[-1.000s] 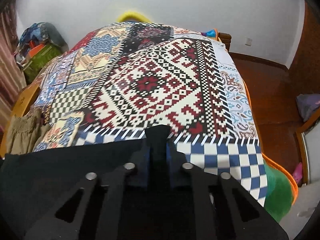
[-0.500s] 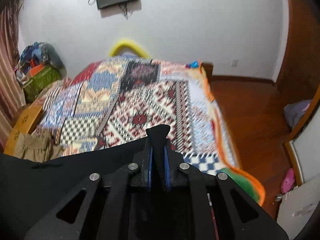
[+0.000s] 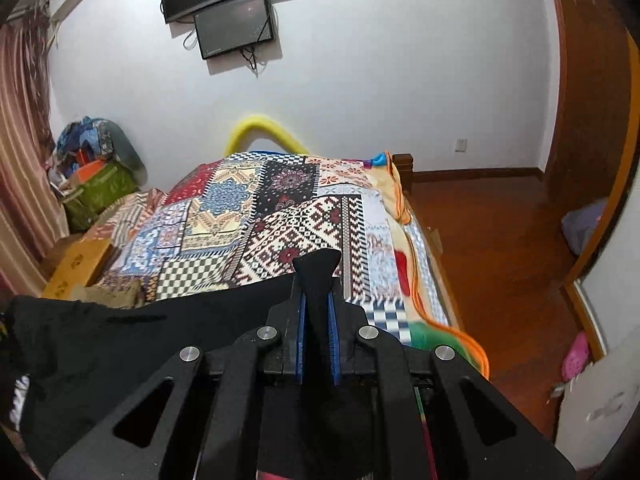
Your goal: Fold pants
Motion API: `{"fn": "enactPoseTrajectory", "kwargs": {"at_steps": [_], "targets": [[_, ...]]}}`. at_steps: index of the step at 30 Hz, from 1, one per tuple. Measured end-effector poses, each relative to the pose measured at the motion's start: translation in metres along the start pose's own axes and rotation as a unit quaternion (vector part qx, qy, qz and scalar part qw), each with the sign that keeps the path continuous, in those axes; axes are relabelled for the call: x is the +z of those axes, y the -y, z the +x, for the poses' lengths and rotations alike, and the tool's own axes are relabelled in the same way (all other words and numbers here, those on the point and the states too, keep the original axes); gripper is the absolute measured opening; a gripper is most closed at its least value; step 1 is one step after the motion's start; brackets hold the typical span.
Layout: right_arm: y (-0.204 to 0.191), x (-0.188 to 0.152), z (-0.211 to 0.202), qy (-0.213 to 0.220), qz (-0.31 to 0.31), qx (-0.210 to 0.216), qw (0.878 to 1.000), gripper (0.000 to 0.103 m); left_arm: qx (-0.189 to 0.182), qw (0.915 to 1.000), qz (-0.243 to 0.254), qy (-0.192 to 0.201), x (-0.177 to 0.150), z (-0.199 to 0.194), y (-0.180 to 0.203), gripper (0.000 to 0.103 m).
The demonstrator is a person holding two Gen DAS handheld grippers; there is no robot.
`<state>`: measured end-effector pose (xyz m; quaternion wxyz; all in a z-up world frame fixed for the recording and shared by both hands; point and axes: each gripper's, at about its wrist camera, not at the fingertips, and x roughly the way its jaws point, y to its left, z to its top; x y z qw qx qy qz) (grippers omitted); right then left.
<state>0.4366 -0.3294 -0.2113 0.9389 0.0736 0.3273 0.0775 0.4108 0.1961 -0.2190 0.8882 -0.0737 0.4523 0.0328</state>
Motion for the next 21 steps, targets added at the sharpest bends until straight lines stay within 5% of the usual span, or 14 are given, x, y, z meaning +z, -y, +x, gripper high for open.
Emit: {"fn": "enactPoseTrajectory", "kwargs": {"at_steps": [21], "targets": [[0.008,-0.083,-0.096,0.017,0.003,0.032,0.999,0.008,-0.014,0.9996,0.005,0.026,-0.113,-0.096,-0.016,0.005]]}}
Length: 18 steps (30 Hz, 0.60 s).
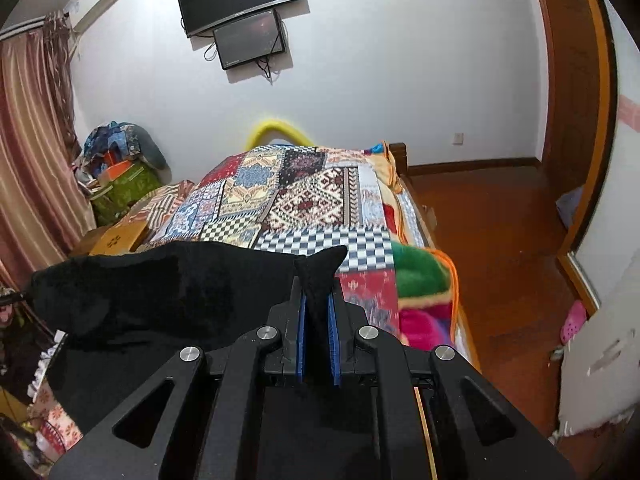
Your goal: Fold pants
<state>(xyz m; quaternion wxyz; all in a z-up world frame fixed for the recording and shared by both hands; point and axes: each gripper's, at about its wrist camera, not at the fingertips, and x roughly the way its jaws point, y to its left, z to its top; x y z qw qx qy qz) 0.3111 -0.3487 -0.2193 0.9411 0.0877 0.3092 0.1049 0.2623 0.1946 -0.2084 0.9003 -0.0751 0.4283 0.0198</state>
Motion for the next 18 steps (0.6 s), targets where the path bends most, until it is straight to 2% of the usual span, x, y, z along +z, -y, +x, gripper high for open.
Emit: {"fn": "enactPoseTrajectory", "kwargs": {"at_steps": [7,15,18], "targets": [[0.011,-0.038,-0.013,-0.015,0.031,0.002,0.999,0.008,0.002,0.9999,-0.008,-0.007,-0.046,-0.015,-0.010,0.005],[0.024,-0.086,-0.028,-0.050,0.058,0.010,0.997,0.008,0.002,0.9991,-0.016,-0.039,-0.102,-0.007,-0.019,0.006],[0.024,-0.104,-0.028,-0.069,0.051,0.000,0.996,0.008,0.007,0.9985,-0.013,-0.052,-0.119,-0.002,-0.018,0.006]]}}
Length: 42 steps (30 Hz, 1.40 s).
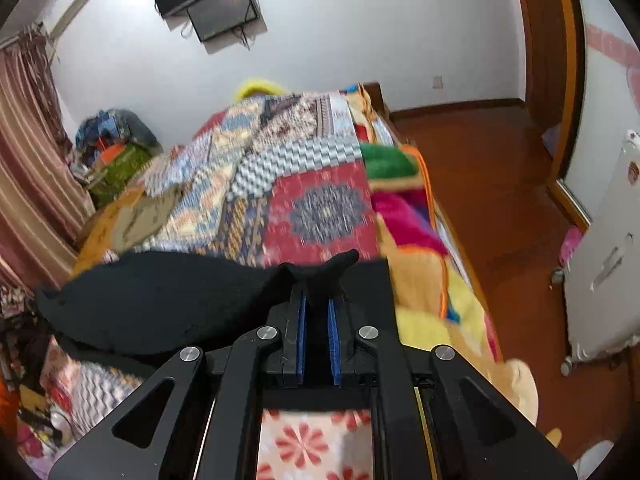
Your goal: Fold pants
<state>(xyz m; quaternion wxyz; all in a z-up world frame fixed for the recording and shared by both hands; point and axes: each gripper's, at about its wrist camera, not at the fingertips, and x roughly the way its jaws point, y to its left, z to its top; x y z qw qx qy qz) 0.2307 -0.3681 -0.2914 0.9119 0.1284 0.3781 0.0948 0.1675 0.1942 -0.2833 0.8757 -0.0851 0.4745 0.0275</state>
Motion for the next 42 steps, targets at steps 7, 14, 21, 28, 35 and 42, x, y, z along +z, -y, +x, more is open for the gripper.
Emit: {"fn": "enactPoseTrajectory", "kwargs": {"at_steps": [7,14,21,28,35,42], "targets": [[0.012,-0.034,0.004,-0.029,0.003,-0.019,0.999,0.008,0.020,0.9996,0.004,-0.018,-0.029,0.010,-0.001,0.008],[0.025,-0.053,0.011,-0.059,0.010,-0.035,0.998,0.012,0.050,0.9978,0.006,-0.043,-0.045,0.012,-0.005,0.013],[0.032,-0.065,0.004,-0.078,-0.001,-0.056,0.995,0.023,0.060,0.9979,0.004,-0.022,-0.045,-0.019,-0.005,0.013],[0.054,-0.065,-0.012,-0.094,0.008,-0.092,0.991,0.023,0.065,0.9977,0.020,0.004,-0.021,-0.036,0.019,0.013],[0.057,-0.032,-0.026,-0.048,0.025,-0.076,0.996,0.023,0.027,0.9972,0.066,0.022,0.017,-0.022,0.081,0.020],[0.037,-0.013,0.011,-0.049,0.000,-0.047,0.998,0.023,-0.026,0.9932,0.109,0.029,0.044,0.002,0.156,0.031]]}}
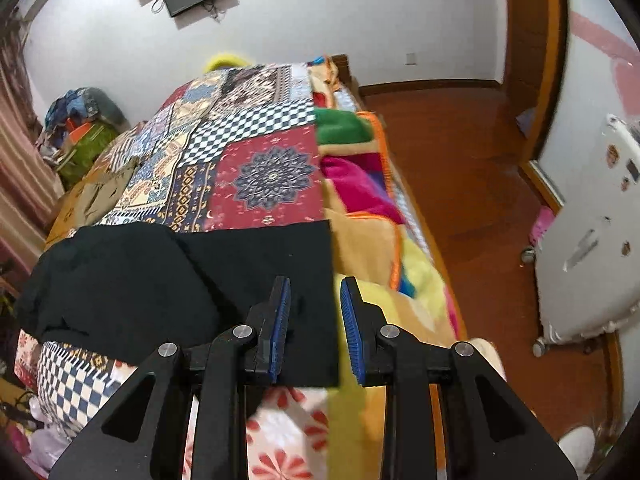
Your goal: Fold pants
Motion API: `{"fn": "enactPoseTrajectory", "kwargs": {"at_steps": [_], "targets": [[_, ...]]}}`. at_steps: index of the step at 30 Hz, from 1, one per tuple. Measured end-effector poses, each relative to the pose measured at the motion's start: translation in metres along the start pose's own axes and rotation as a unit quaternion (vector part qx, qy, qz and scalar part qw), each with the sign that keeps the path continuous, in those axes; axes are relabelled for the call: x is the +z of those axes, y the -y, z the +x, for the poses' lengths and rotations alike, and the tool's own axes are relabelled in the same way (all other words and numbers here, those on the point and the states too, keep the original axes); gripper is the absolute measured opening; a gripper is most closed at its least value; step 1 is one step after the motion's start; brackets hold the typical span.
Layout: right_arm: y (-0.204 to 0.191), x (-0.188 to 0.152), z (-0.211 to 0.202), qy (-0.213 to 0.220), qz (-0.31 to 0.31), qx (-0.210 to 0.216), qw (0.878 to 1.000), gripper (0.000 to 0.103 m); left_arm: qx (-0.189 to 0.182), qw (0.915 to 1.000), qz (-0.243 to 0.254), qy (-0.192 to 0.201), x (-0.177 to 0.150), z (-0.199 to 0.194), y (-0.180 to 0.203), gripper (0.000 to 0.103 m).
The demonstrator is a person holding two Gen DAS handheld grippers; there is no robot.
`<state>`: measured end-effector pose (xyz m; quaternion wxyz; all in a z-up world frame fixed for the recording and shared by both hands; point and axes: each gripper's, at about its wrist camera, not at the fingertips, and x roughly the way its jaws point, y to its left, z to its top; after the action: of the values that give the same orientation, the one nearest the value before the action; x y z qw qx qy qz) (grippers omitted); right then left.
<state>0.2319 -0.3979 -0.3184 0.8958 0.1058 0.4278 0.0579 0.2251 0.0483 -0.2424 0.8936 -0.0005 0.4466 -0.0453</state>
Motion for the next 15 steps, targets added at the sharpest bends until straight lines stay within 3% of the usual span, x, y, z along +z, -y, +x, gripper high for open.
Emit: {"fn": "enactPoseTrajectory", "kwargs": {"at_steps": [8,15], "targets": [[-0.004,-0.013,0.052,-0.067,0.002,0.019,0.998,0.023,-0.038,0.9984,0.038,-0.018,0.018,0.042,0.063,0.039],[-0.001,-0.020,0.067,-0.098,0.007,0.044,0.994,0.024,-0.081,0.9927,0.073,-0.051,0.022,0.078,0.118,0.046]]}}
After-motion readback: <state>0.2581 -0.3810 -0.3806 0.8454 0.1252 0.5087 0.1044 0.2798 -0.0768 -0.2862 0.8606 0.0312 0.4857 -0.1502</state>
